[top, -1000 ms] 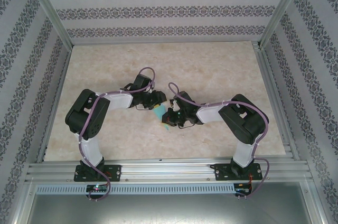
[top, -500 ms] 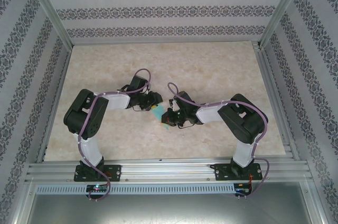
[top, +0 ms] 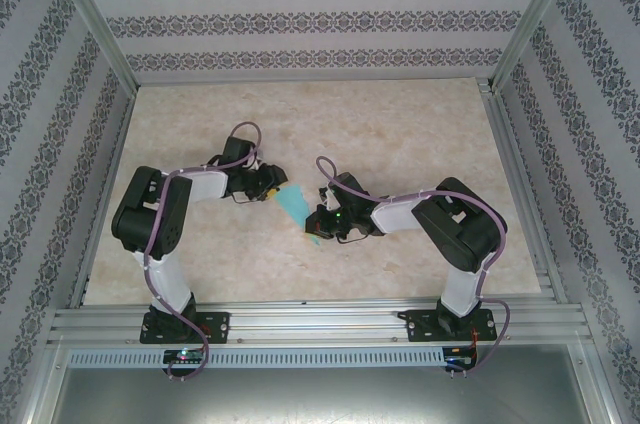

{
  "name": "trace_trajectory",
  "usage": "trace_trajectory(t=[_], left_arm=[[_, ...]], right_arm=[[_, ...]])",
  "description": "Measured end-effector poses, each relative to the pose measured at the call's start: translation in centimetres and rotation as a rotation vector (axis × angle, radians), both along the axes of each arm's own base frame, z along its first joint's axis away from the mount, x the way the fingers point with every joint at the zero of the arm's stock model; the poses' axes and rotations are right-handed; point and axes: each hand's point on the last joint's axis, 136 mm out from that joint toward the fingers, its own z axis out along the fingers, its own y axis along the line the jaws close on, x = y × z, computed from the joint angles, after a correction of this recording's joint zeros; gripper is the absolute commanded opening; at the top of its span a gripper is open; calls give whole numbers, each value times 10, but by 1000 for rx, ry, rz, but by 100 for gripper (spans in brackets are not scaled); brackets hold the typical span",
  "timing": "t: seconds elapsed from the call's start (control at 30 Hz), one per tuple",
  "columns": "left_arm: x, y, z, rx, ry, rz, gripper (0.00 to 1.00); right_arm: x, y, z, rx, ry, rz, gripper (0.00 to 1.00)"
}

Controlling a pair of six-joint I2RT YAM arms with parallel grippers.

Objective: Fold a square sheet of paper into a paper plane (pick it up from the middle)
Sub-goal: Fold the wing for the fifth time at the center of the table.

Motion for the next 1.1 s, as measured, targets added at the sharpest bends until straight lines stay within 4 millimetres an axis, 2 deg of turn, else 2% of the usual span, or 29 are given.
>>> trace_trajectory(t=[0.23,0.37,0.5,0.63,0.73,0.87,0.97,1.1], left_arm=[[1,12,0,7,4,0,43],[5,26,7,47,2,23,43],[11,31,28,54,-44,34,41],[7,26,58,25,-107,31,34],[-1,6,74,0,-143,-18,29],[-21,-34,70,-22,-132,-124,29],[-31,-55,55,-39,-102,-179,30],[-33,-60,23,-31,-39,-187,29]], right_arm=[[-1,3,1,11,10,13,1],[-2,4,0,10,22,19,1],[-2,5,1,8,31,22,1],[-2,5,0,7,37,23,1],[-2,5,1,5,39,23,2],[-3,6,1,4,38,22,2],[-3,7,1,5,40,18,3],[-2,7,1,6,46,11,3]])
